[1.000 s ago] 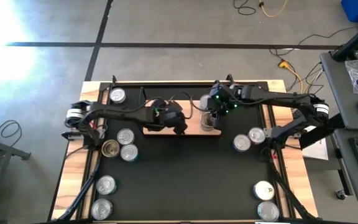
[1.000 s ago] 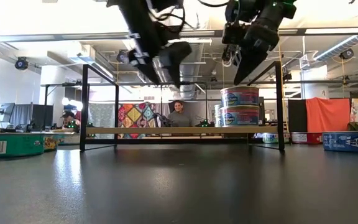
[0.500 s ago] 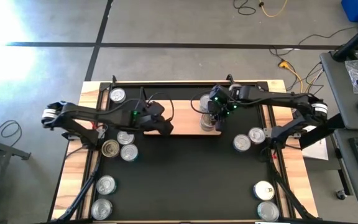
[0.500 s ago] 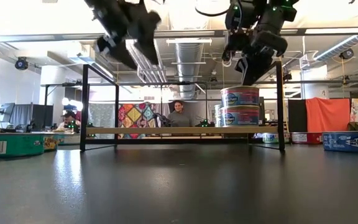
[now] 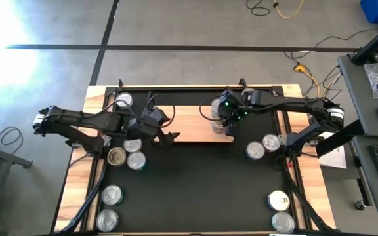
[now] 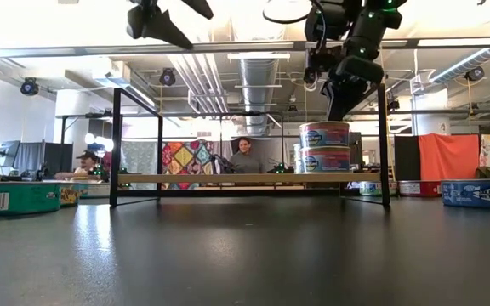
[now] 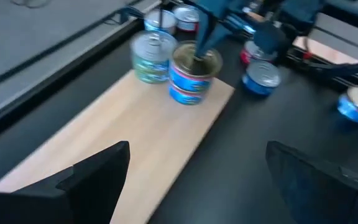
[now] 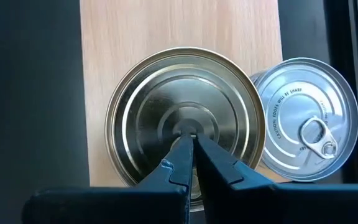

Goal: Stack canned seafood by type on shelf
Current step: Stack the middle right blue and orange tuna can on the blue and orange can, then put the light blue tuna can on the shelf

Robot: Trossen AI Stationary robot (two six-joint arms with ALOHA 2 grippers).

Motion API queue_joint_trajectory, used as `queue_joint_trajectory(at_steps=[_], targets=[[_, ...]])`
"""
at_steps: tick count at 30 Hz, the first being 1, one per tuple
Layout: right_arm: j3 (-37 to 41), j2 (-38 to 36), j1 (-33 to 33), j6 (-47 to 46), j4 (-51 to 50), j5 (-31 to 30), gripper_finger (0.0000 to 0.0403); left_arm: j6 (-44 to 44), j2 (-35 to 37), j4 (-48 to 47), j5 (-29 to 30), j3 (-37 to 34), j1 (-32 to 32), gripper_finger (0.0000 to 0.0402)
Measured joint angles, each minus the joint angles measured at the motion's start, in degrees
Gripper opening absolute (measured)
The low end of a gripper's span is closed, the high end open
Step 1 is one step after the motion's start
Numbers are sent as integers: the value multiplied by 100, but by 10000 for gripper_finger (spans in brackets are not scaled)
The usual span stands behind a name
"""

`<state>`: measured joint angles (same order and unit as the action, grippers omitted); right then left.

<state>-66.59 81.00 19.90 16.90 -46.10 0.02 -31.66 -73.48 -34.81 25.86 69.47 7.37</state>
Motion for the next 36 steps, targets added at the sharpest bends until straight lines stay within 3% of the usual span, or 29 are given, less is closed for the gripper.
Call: queue_joint_trajectory(at_steps=[3,9,13,21,23,29,36], targets=[[-61,-16,-16,-50,-34,-2,12,-77,67,-127,20,-6,152,361],[-362,-251,-70,-192,-88,-33,12,-333,106,-620,713,215,724,361],[-672,-422,-178,-477,-80,-42,12,-392,50,-716,755,422,1095,361],[-1094,-627,-1039,-1202,-38,-137,12,-804,-142,-883,733,597,1665,390],[-1097,-633,-1378,-1351,-43,-276,12,-1180,-162,-1085,498,643,1817,397],[-1097,-642,-2375,-1552,-53,-753,12,-3094,-295,-2048,-941,781,2246,396],[-1097,-689,-3357,-2067,-71,-928,12,-5183,-580,-4230,-1103,774,2773,382]])
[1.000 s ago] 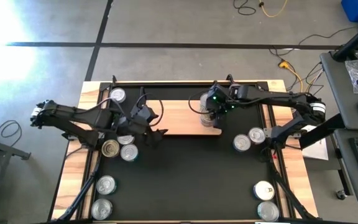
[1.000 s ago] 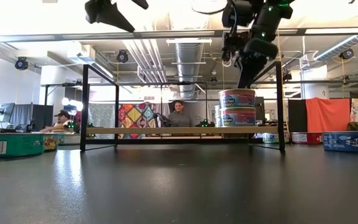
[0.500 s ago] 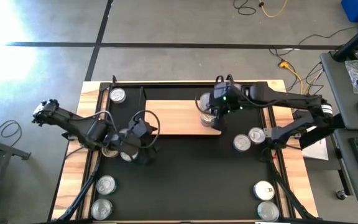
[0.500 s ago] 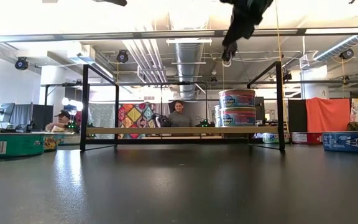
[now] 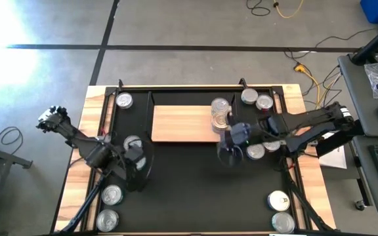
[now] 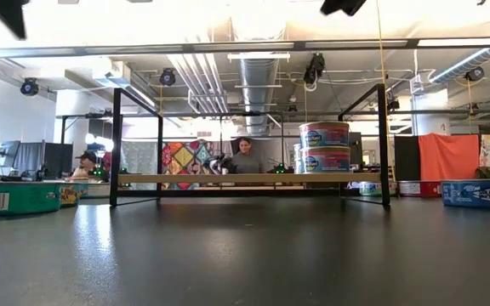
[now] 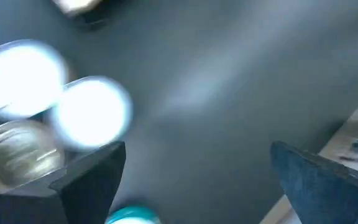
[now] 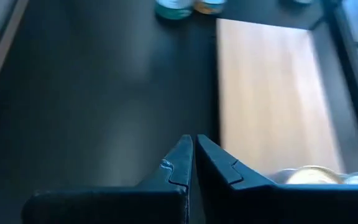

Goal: Stack canned seafood by type on shelf
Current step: Put the light blue tuna can on the shelf

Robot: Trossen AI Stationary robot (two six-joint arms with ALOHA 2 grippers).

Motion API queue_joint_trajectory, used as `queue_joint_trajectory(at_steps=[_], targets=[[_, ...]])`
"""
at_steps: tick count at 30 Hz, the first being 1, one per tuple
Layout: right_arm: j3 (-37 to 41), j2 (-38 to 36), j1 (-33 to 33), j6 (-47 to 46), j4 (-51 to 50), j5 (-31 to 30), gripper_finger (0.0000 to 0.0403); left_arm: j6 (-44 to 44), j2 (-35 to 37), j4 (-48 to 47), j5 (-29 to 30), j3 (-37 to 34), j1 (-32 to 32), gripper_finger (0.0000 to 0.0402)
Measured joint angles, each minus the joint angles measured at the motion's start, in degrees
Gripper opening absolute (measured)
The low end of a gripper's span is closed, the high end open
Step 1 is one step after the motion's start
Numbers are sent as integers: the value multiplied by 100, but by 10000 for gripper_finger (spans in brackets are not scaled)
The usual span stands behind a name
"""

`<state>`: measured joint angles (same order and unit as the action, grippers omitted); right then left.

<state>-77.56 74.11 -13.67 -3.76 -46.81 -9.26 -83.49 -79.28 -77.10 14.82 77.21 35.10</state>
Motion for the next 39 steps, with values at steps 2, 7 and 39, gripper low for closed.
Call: queue_joint_trajectory(at_steps=[2,7,39], targets=[[0,0,-355,-120,-4,4,12,-478,-124,-630,13,-5,2,380],[0,0,-1311,-1076,-21,-502,12,-664,-351,-867,-11,-339,-70,371],[74,4,-1975,-3222,-262,-2535,12,-222,-358,2723,115,-3450,-1055,9]])
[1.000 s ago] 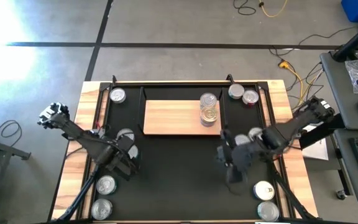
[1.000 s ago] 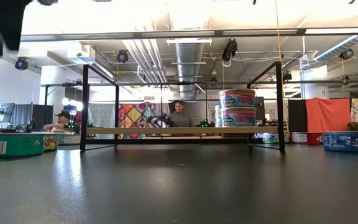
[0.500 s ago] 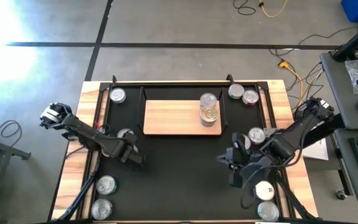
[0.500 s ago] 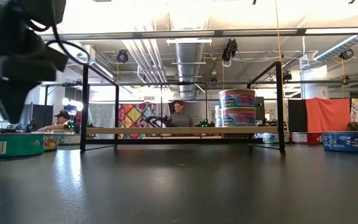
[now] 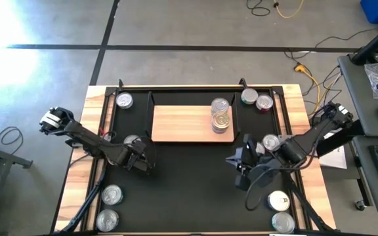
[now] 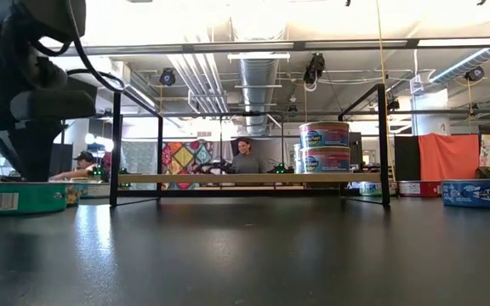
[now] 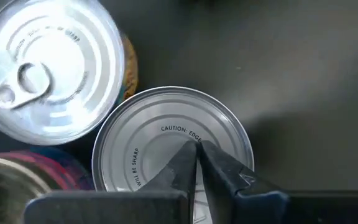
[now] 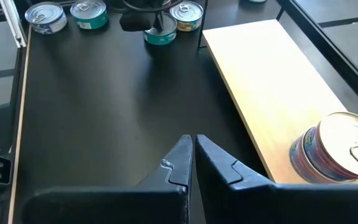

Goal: Stack canned seafood by type on shelf
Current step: Put the light blue tuna can on the shelf

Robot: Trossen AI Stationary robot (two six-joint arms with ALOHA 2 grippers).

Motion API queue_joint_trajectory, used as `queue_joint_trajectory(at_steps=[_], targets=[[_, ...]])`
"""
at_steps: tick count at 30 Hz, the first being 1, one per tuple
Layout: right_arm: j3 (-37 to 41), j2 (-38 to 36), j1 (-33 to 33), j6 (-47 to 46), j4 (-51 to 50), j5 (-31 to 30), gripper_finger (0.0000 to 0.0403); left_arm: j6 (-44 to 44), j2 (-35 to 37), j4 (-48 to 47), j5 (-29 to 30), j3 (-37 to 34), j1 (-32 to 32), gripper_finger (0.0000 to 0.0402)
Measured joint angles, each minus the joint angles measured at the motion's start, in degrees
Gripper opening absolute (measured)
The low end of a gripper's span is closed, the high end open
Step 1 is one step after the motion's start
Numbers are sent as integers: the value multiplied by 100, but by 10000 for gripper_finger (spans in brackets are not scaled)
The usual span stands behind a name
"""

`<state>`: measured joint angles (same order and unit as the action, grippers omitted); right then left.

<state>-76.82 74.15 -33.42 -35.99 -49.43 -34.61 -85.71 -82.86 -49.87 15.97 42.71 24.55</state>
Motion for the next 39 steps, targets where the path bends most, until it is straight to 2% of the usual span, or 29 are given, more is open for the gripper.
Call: queue_joint_trajectory(at_steps=[4,7,10,12,15,18,22,25,29,35,39], targets=[[0,0,87,62,-4,5,12,830,-47,686,134,438,59,2],[9,0,153,105,-4,7,12,1939,-42,1594,217,741,88,2],[15,0,171,105,-4,12,12,3020,-56,2055,254,1022,209,1],[22,0,170,100,-5,24,12,3442,-49,1979,252,1270,305,1],[48,0,170,-18,-2,55,12,3752,-38,1287,268,1594,426,1],[85,32,170,-118,5,59,12,3782,-36,314,460,1761,532,2],[92,199,170,-157,46,66,12,3655,-36,-760,742,1644,547,14],[93,392,170,-156,74,56,12,3383,-38,-841,845,1346,432,29],[48,684,170,-157,94,61,12,2560,-57,-821,705,908,283,45],[-72,869,170,-151,155,63,12,2061,-58,-33,91,306,318,52],[-79,874,170,-157,201,61,12,2435,-58,1561,-168,92,421,52]])
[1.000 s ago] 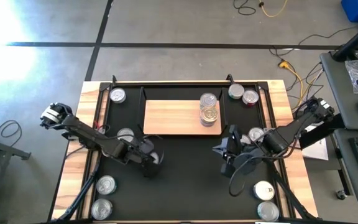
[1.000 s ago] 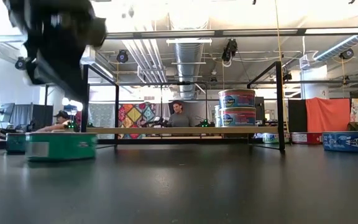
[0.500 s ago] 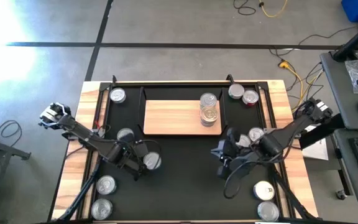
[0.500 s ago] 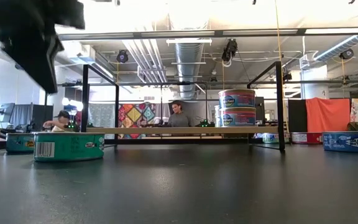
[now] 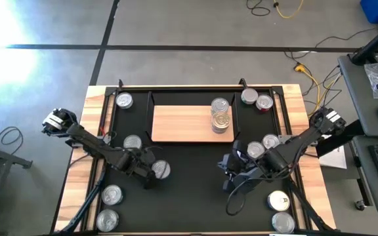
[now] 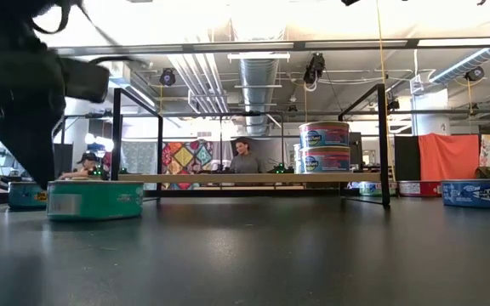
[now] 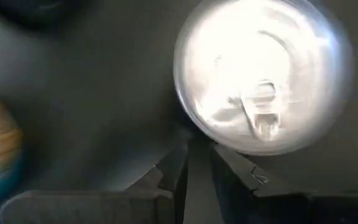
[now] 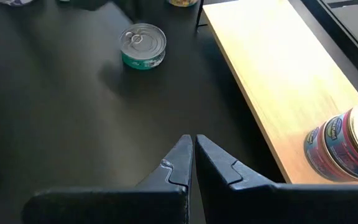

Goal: Stack canned seafood by type on shelf
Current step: Put the light blue tuna can on the shelf

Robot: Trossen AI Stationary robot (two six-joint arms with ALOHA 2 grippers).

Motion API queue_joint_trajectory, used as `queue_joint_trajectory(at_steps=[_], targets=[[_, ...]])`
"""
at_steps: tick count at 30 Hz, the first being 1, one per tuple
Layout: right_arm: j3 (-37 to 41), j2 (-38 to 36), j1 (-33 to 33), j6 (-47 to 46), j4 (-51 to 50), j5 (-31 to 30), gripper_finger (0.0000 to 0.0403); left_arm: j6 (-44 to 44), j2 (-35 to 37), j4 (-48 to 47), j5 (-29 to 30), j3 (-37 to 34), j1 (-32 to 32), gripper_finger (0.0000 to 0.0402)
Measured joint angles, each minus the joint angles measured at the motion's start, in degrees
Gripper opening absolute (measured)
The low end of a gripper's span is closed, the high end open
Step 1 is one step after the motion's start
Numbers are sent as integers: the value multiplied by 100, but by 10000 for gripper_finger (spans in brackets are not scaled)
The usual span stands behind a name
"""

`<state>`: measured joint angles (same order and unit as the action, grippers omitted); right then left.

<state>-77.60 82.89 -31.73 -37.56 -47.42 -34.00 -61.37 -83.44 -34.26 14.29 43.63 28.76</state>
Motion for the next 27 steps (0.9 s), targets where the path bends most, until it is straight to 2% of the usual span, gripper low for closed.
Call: queue_joint_trajectory(at_steps=[4,7,10,15,20,24,27], targets=[[0,0,0,-85,-2,-2,12,632,-62,1702,-1,48,32,52],[0,0,0,-90,-4,-2,12,1199,-205,2243,12,277,30,52],[0,-1,0,-100,-5,-2,12,1621,-350,1890,99,669,30,52],[9,55,0,-165,-9,-9,12,1941,-625,157,540,1301,57,52],[22,392,-13,-485,107,15,12,2238,-894,-746,591,1447,82,52],[24,762,-47,-610,417,342,12,2140,-1213,-790,608,1212,29,52],[26,1068,-81,-612,688,567,12,2142,-1532,-211,676,1141,-41,52]])
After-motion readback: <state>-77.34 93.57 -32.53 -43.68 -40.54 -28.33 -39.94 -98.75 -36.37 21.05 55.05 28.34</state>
